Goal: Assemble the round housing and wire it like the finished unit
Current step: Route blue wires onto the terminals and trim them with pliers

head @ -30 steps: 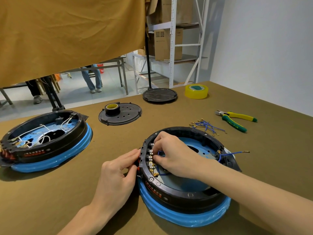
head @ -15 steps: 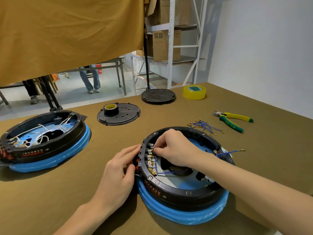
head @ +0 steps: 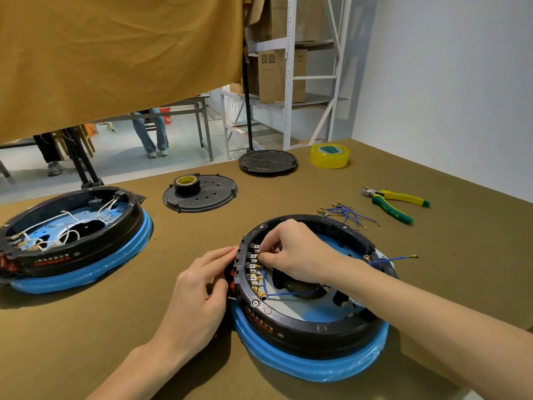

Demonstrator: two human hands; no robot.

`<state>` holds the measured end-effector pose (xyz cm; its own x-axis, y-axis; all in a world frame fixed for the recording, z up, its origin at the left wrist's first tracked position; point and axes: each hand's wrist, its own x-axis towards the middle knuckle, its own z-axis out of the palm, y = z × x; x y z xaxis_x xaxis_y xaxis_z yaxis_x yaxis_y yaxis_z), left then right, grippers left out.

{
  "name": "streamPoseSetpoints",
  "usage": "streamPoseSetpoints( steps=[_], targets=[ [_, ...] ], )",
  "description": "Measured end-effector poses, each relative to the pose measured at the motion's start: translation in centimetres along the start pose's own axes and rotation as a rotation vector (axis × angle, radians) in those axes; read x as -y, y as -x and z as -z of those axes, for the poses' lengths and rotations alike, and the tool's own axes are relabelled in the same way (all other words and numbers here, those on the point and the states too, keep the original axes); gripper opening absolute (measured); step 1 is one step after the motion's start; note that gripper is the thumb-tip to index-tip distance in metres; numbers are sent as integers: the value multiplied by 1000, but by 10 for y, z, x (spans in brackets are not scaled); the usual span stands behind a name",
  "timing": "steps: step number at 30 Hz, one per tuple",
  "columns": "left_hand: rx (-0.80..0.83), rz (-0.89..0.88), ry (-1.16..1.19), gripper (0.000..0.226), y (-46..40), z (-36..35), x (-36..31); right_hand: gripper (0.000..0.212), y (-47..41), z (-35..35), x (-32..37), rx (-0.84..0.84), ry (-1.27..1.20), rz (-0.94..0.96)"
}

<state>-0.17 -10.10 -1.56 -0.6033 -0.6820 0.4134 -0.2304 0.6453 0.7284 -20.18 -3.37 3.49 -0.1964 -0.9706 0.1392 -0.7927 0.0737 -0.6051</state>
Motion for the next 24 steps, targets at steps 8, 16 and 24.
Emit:
streamPoseSetpoints(
  steps=[8,16,24],
  targets=[
    [4,-27,-38,56,1,-1,-2,14,-2,-3,2,0,14,3],
    [18,-11,-24,55,0,-1,3,16,-2,-4,3,17,-3,3],
    [23,-33,-48,56,0,-1,0,12,-3,-3,-4,-47,2,-46]
  ],
)
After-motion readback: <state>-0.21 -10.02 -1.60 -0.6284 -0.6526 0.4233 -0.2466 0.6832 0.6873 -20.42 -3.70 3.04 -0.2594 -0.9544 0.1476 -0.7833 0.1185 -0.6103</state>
